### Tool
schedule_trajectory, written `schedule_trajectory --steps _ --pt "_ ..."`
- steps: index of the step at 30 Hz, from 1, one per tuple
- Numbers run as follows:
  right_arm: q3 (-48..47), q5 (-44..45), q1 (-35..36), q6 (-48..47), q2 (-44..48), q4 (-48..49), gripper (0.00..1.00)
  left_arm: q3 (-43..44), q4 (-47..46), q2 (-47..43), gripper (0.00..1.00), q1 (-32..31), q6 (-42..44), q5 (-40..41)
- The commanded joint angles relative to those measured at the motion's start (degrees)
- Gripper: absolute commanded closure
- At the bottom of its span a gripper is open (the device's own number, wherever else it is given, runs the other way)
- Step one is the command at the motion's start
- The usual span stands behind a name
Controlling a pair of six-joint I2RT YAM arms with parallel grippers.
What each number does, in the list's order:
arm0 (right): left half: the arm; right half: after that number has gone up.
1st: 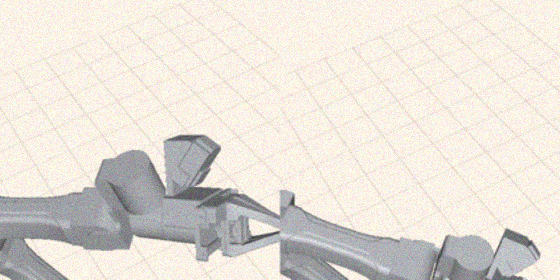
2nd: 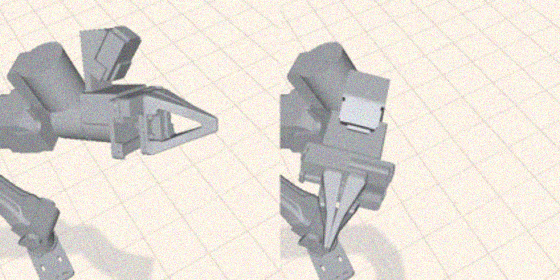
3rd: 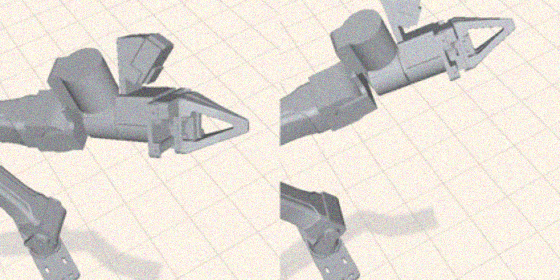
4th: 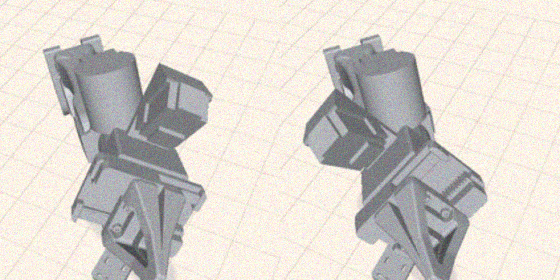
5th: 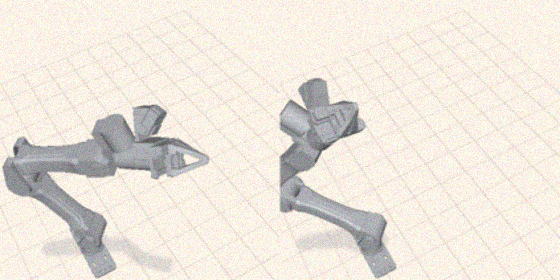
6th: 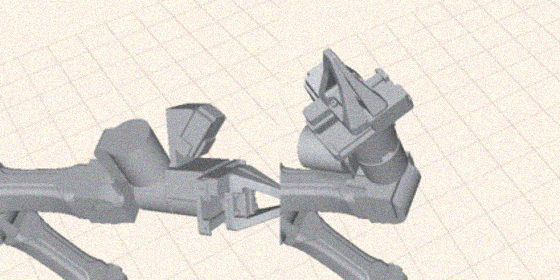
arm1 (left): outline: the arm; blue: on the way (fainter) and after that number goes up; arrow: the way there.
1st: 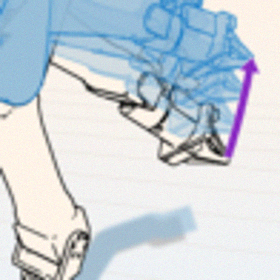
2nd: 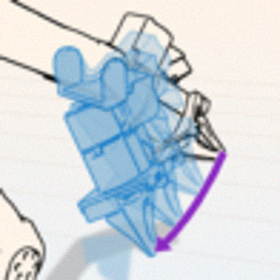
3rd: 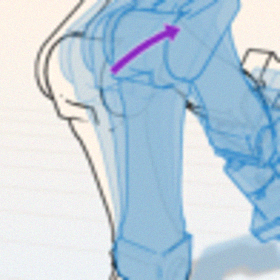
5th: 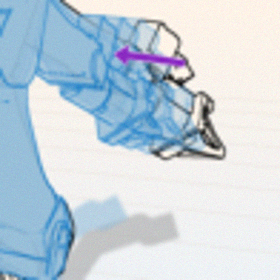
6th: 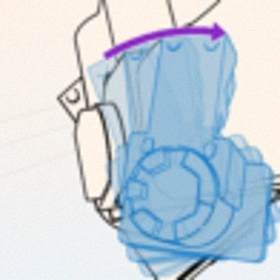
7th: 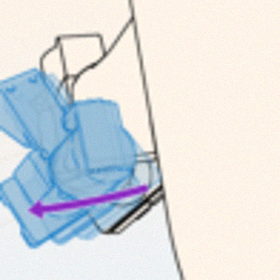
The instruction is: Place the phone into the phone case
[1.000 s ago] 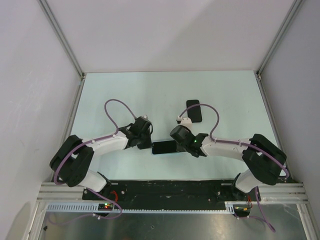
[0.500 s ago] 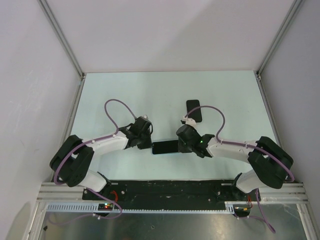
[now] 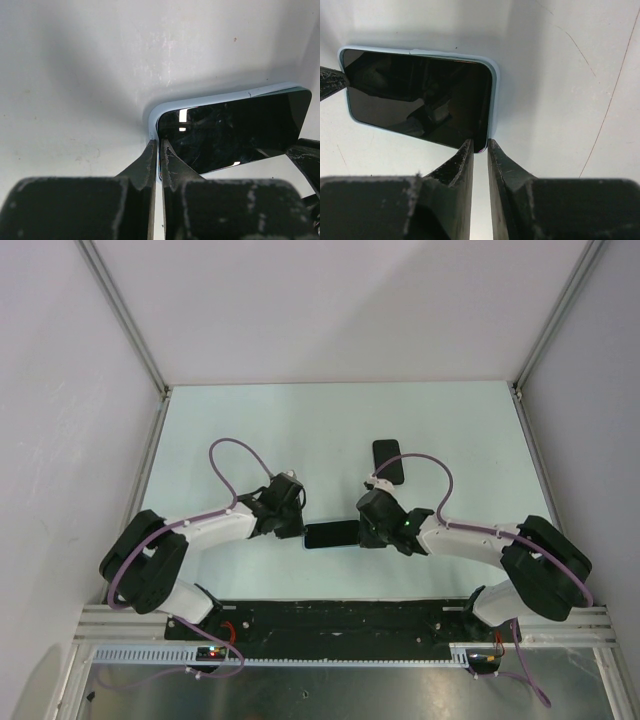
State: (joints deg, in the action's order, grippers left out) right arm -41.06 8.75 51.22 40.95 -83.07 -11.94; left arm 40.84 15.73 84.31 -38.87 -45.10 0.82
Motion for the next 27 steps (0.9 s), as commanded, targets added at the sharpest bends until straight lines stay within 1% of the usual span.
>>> schedule_trajectory --steps 1,11,19,27 --pt "0.8 -2.3 -0.2 -0.2 -2.8 -0.1 0.81 0.2 -2.6 1.4 0.93 -1.0 -1.0 -1.9" --pt "0.8 -4.2 0.1 -0.1 -7.2 1.0 0.91 1.1 -2.7 2.1 0.93 -0.9 -0.7 -2.8" --pt "-0.1 -2.6 2.9 0.6 -12.7 -0.1 0.99 1.9 -2.7 2.6 0.93 -1.0 -0.7 -3.0" --pt "-1.7 -0.7 5.9 2.2 -17.4 -1.1 1.00 2.5 -2.6 3.2 0.93 -1.1 -0.7 -3.3"
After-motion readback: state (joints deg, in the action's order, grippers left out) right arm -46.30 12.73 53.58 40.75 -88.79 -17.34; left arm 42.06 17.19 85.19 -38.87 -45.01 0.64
